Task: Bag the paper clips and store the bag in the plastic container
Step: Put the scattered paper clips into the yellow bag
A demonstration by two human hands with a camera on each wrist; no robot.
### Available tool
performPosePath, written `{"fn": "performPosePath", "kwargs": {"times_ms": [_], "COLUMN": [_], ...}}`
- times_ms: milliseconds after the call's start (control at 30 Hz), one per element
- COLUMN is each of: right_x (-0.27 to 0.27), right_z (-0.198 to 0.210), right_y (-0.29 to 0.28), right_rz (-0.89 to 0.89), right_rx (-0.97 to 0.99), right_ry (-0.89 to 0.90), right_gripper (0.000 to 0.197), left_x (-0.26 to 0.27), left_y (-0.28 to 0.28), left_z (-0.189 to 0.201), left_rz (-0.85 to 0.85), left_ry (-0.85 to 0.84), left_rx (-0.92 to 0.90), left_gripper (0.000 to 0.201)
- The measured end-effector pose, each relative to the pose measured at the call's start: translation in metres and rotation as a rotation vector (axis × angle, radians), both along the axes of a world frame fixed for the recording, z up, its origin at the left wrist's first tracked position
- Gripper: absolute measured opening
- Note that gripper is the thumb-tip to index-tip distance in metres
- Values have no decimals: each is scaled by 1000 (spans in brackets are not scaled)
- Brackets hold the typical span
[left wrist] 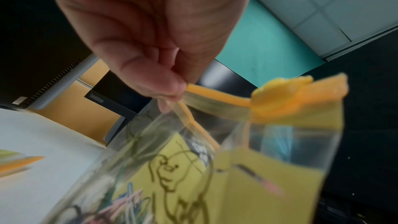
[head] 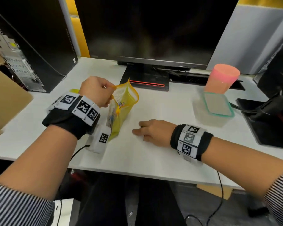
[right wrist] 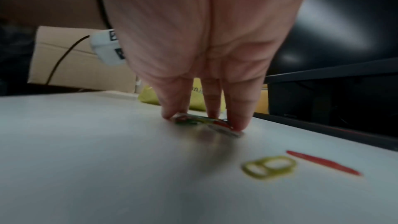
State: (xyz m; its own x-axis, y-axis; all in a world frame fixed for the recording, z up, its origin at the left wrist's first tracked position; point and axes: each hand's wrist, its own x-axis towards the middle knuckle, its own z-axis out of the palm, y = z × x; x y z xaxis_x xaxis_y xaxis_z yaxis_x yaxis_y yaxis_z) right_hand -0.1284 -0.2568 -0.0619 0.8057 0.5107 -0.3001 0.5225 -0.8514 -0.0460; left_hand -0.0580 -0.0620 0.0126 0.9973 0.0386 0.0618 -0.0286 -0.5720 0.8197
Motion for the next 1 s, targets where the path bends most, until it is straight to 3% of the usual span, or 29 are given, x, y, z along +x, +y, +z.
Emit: {"fn": "performPosePath", "kwargs": {"times_ms": [133,200,300,367,433,700,800,900,1000], "right_x": [-16,-14,-14,-18,-22,-12,-16,-25,-28], "right_z": [11,17,29,31,28,21,20,16,10], "right_y": [-23,-38,-60,-70,-72,-40,-34,-29,-19], "right_rz": [47,-36,-312,-404,-444,-430,-431,-424,-463], "right_rx": [4,39,156,82,18,112,155,75,139], "right_ry": [-45,-34,58,137,153,68,109,145,112], "right_gripper": [38,37,59,86,94,39,46,73,64], "left_x": [-2,-2,-3,-3,-2,-3,-3,-3,-4], "left_y": [-2,-2,-2,-1,0,-2,0,2,-1], "left_z": [-3,-4,-6,-8,-10,-14,-13,-13,-13], "left_rz": [-18,-33,-63,-83,-92,-110,-104,-101,-113], "left_ry": [7,5,0,-7,-8,13,15,11,16], "left_rx": [-15,-14,-30,-40,-59,-107,-104,-96,-86], "left_gripper": [14,16,16,14,13,13,13,13,13]}}
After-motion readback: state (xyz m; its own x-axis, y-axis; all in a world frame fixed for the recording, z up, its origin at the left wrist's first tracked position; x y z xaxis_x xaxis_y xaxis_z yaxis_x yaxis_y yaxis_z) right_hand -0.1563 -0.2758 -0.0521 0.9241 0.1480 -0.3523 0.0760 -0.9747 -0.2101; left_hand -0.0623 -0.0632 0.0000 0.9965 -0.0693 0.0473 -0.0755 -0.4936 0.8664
